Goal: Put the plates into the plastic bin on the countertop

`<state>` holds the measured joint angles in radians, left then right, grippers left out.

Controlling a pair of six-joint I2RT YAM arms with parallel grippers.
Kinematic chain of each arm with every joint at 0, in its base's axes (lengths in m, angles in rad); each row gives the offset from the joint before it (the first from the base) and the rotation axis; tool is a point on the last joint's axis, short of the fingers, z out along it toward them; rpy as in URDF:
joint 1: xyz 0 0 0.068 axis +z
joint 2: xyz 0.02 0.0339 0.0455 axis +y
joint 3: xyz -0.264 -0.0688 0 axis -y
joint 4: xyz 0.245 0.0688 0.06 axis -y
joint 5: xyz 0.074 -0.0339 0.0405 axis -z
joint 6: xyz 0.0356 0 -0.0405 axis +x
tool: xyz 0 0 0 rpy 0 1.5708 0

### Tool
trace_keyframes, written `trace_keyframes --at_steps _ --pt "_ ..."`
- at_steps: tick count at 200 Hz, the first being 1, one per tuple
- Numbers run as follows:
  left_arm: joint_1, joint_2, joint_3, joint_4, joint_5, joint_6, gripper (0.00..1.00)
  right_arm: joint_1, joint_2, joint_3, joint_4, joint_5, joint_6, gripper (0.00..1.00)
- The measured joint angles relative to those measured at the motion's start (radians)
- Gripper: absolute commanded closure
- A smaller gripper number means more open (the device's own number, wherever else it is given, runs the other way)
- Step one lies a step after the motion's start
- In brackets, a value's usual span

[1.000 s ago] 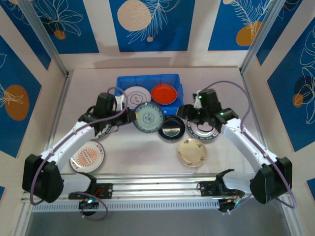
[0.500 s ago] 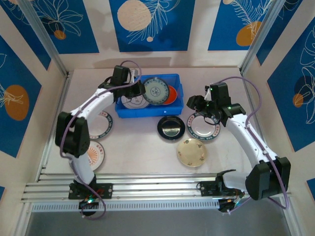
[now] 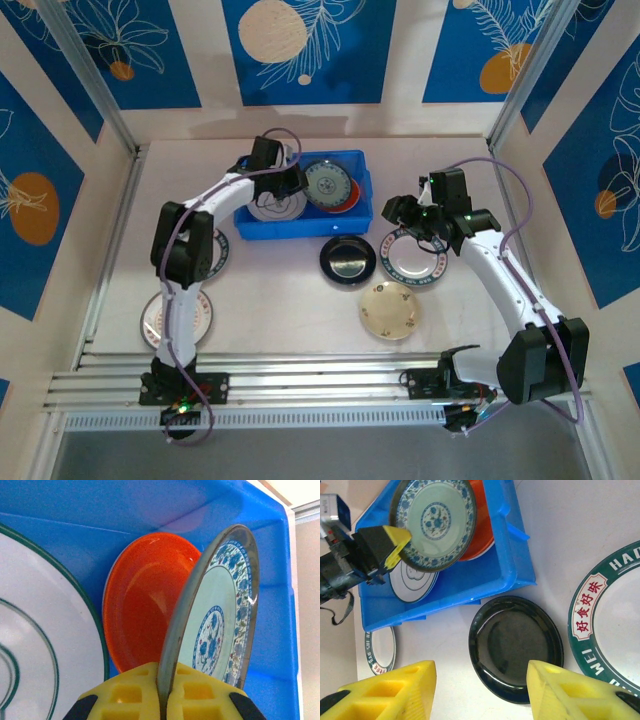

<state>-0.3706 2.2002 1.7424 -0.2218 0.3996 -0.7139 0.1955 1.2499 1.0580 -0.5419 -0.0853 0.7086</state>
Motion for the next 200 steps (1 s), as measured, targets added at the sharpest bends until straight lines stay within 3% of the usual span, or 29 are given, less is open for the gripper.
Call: trace_keyframes --at_steps 89,151,159,182,200 --pt "-0.023 0.141 0.171 -0.026 0.005 -0.038 1.0 0.0 0.015 0.0 -0.024 -0.013 0.0 0.49" --pt "-0.033 0.167 0.181 -0.059 -0.002 -0.04 1.0 0.0 0.018 0.0 -0.025 -0.022 0.0 0.49" --pt "-0.034 0.167 0.181 -0.061 -0.002 -0.04 0.95 0.0 0.018 0.0 -0.025 -0.023 0.0 0.49" --pt "-0.036 0.167 0.183 -0.068 -0.01 -0.042 0.66 0.0 0.018 0.0 -0.024 -0.024 0.0 0.49" --pt "-0.038 0.167 0.189 -0.077 -0.013 -0.038 0.6 0.0 0.018 0.0 -0.024 -0.024 0.0 0.49"
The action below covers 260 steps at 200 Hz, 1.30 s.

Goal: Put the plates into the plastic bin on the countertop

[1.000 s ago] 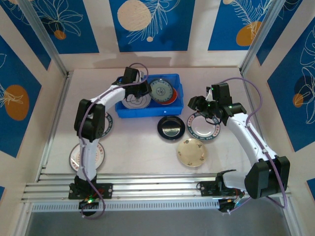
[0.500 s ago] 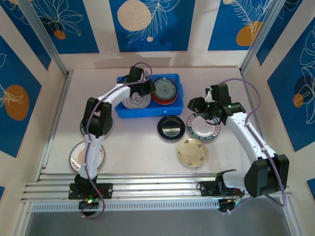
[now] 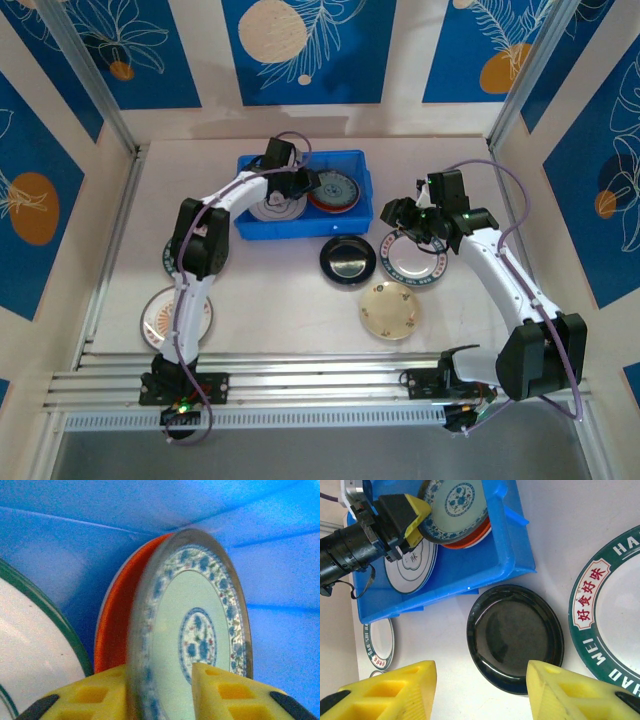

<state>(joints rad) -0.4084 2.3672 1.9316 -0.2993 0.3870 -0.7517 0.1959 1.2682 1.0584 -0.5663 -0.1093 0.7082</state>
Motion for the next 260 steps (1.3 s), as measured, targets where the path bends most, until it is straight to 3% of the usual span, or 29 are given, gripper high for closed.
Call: trace_keyframes --at_steps 88,135,193,260 --pt "-0.006 -0.001 0.025 -0.046 -0.039 0.054 0.48 0.0 -0.002 0.0 -0.004 0.001 0.0 0.49" --pt "-0.007 -0.003 0.068 -0.114 -0.102 0.106 0.47 0.0 -0.002 0.0 -0.004 0.001 0.0 0.49" --pt "-0.007 -0.023 0.087 -0.139 -0.153 0.145 0.61 0.0 -0.002 0.0 -0.003 0.002 0.0 0.52" --pt "-0.013 -0.023 0.087 -0.136 -0.15 0.148 0.62 0.0 -0.001 -0.003 -0.003 0.002 0.0 0.53"
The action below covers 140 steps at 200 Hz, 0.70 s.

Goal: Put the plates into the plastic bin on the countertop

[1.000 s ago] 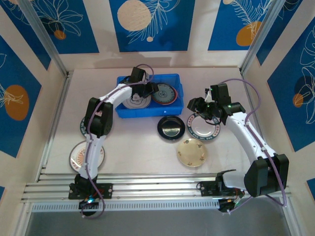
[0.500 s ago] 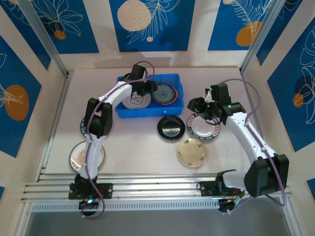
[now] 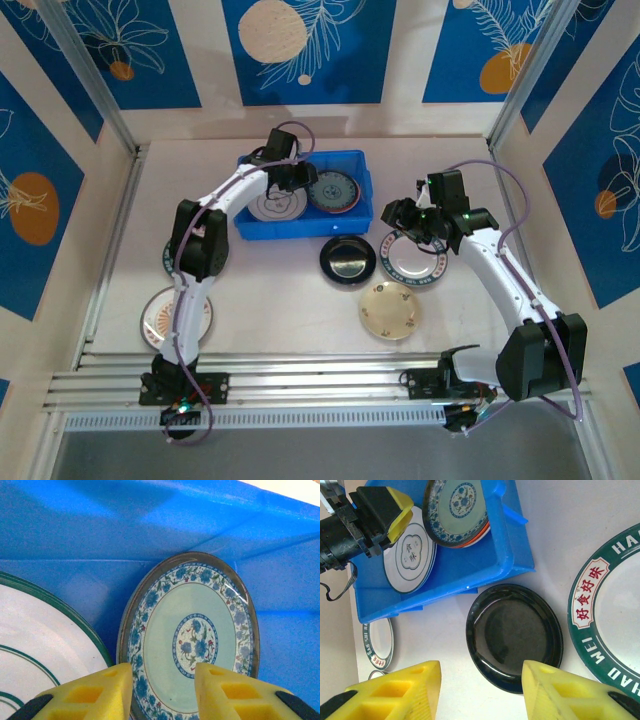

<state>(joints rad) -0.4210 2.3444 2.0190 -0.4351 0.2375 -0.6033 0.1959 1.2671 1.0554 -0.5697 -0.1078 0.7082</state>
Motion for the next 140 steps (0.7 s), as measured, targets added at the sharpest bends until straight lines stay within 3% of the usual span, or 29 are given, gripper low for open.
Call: trace_keyframes --at_steps 140 --pt "-0.007 -0.016 -0.015 -0.001 0.013 0.016 0.6 0.038 -0.04 -0.023 0.002 0.002 0.0 0.58"
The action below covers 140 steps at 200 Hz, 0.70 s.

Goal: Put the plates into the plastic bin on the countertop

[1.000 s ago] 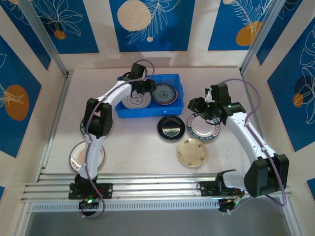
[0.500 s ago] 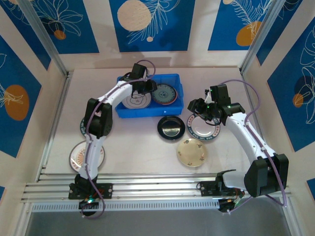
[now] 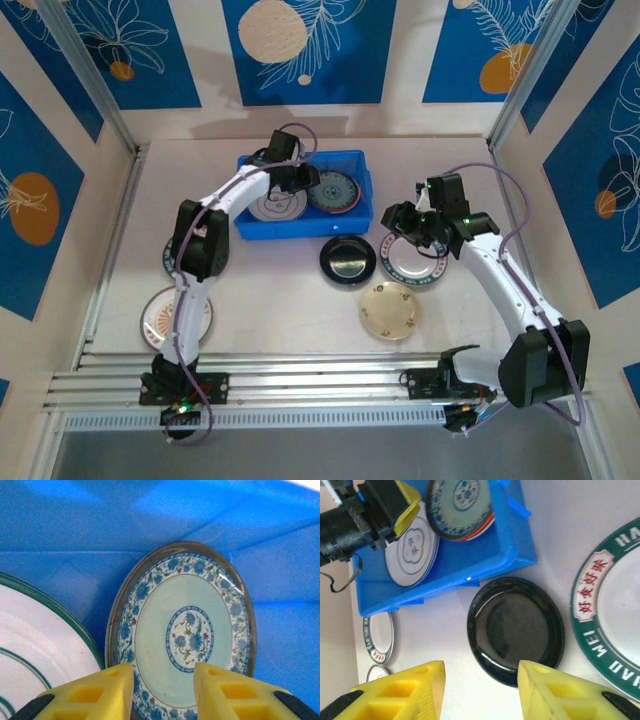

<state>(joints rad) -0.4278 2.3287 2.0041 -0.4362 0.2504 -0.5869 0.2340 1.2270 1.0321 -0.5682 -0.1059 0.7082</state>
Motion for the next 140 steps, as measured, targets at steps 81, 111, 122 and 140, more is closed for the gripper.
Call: trace_keyframes --at_steps 81,111,122,140 --pt "0.014 -0.705 -0.505 0.127 -0.018 -0.02 0.49 0.289 0.028 0.016 0.091 -0.023 0.019 0.62" --pt "0.042 -0.909 -0.65 0.128 -0.016 -0.043 0.46 0.374 0.092 0.023 0.127 -0.049 0.028 0.65" --pt "0.051 -0.962 -0.683 0.103 -0.017 -0.044 0.46 0.401 0.132 0.042 0.136 -0.065 0.029 0.67" --pt "0.06 -1.044 -0.734 0.063 -0.02 -0.043 0.45 0.441 0.2 0.084 0.151 -0.091 0.029 0.67"
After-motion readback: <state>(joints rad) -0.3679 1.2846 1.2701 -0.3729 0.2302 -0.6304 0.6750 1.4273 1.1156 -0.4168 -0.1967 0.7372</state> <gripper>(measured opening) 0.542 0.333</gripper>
